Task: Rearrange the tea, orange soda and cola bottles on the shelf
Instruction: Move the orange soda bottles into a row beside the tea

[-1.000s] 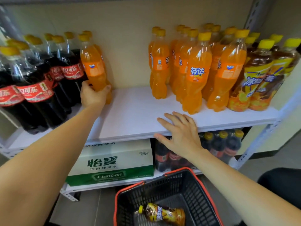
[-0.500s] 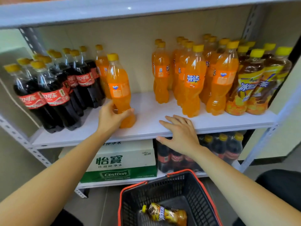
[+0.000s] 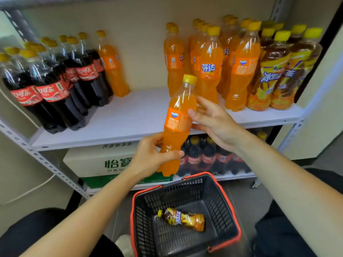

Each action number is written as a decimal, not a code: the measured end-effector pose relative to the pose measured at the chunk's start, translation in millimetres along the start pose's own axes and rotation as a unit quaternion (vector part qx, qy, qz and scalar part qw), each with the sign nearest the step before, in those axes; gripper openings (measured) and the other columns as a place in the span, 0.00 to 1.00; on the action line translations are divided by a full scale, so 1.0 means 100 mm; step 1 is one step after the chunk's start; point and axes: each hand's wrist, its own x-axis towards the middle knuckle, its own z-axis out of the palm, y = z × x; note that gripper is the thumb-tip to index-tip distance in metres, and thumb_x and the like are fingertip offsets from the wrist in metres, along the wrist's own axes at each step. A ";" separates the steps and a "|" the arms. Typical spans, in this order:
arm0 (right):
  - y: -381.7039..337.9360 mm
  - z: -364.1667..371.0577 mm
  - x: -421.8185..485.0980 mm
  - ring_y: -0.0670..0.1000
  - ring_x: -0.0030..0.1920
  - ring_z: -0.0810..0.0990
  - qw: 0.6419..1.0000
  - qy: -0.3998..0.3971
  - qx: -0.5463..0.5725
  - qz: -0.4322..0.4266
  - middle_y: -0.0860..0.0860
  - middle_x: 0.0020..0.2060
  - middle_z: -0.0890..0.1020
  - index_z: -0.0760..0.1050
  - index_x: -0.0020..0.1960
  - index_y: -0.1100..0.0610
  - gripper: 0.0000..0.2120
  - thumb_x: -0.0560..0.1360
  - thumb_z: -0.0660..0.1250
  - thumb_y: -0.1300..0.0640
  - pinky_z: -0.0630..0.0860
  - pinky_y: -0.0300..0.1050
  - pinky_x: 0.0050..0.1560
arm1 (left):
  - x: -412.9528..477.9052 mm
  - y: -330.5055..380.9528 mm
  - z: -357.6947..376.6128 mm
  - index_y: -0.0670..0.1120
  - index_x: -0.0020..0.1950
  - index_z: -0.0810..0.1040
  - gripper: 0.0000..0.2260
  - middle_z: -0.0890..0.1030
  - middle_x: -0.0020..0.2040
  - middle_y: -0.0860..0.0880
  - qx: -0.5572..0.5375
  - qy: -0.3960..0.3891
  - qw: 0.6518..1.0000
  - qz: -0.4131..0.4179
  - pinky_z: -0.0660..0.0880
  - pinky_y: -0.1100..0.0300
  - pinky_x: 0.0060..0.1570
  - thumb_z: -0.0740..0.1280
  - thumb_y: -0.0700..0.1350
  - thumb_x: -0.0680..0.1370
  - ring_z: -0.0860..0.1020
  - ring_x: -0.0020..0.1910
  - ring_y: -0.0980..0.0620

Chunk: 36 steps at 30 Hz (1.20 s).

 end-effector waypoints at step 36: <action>0.13 -0.16 -0.02 0.52 0.61 0.82 0.993 0.091 0.066 0.026 0.50 0.62 0.82 0.75 0.70 0.48 0.21 0.78 0.70 0.47 0.82 0.50 0.54 | 0.00 -0.01 0.32 0.52 0.62 0.75 0.28 0.85 0.56 0.50 -0.157 0.022 0.986 -0.057 0.82 0.47 0.54 0.80 0.55 0.66 0.85 0.54 0.48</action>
